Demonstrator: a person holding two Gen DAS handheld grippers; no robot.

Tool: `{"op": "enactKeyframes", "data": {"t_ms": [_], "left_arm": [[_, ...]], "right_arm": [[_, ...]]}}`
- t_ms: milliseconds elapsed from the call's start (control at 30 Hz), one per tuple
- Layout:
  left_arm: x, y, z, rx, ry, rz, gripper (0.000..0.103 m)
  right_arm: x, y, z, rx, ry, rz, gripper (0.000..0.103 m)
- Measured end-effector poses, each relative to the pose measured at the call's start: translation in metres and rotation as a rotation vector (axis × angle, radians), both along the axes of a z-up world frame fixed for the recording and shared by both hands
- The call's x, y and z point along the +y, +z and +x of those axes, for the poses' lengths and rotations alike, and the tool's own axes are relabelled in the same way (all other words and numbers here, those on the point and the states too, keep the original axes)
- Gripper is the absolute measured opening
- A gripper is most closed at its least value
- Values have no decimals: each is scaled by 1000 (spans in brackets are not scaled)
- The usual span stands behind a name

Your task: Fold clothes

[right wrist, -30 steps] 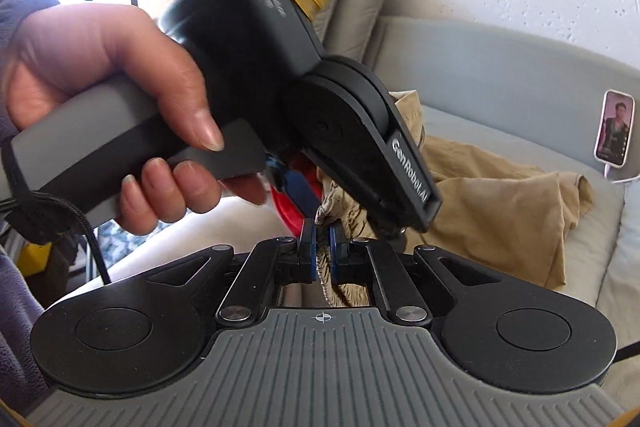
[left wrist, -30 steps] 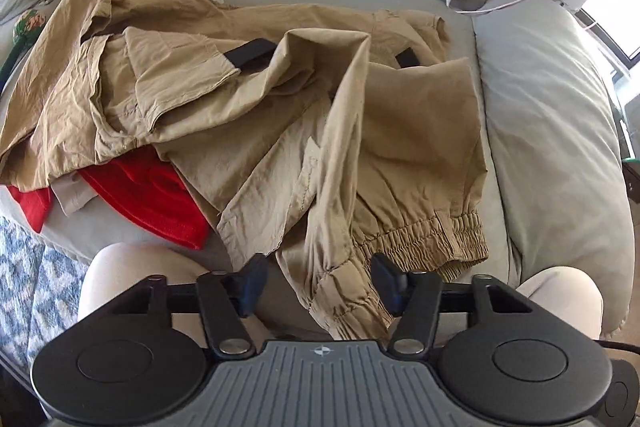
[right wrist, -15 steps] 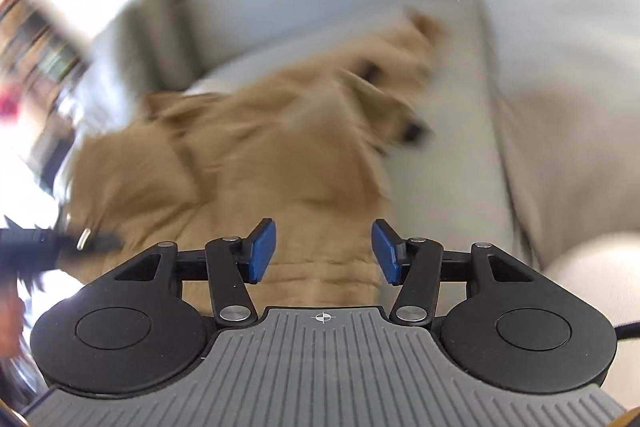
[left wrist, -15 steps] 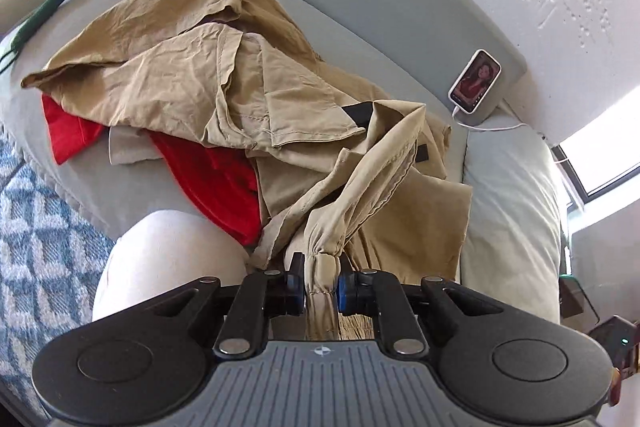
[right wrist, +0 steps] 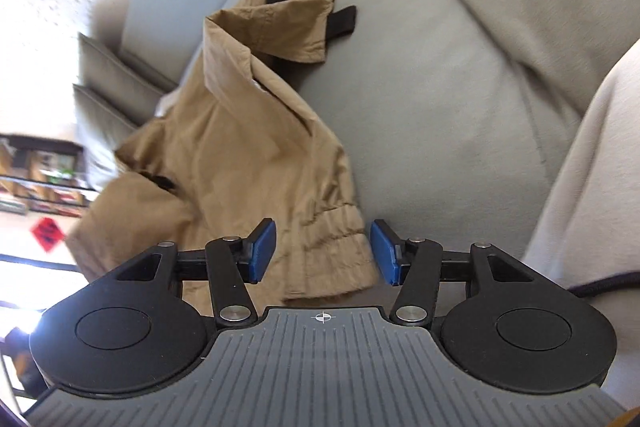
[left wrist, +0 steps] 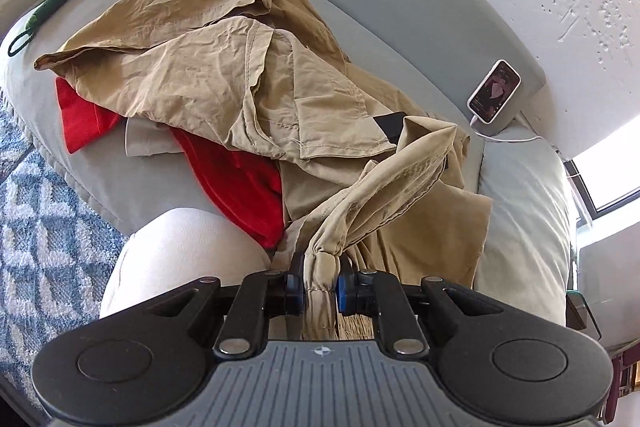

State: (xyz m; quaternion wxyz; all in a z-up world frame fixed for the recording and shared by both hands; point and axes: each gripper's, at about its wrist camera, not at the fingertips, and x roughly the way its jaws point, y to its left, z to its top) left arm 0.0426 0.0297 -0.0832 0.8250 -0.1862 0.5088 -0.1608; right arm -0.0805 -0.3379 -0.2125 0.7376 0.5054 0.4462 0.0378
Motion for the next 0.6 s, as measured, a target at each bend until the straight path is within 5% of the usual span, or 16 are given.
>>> {"op": "enactKeyframes", "data": {"t_ms": [200, 267, 300, 367, 433, 533, 600], "left_arm": [[0, -7, 4, 26, 5, -1, 13], [-1, -8, 3, 39, -7, -7, 13], [-1, -7, 2, 56, -20, -28, 12], [3, -1, 3, 118, -62, -169, 11], [6, 15, 7, 147, -106, -335, 11], [10, 81, 13, -11, -155, -522, 11], [20, 137, 4, -195, -157, -639, 11]], "right_arm": [[12, -12, 15, -45, 39, 18, 54], [16, -9, 16, -34, 48, -13, 21], [18, -6, 16, -25, 53, -34, 15], [17, 5, 14, 1, 30, -2, 12], [10, 33, 7, -66, 1, 98, 11], [-4, 114, -2, -273, -32, 148, 11], [-13, 185, -9, -444, -55, 108, 11]]}}
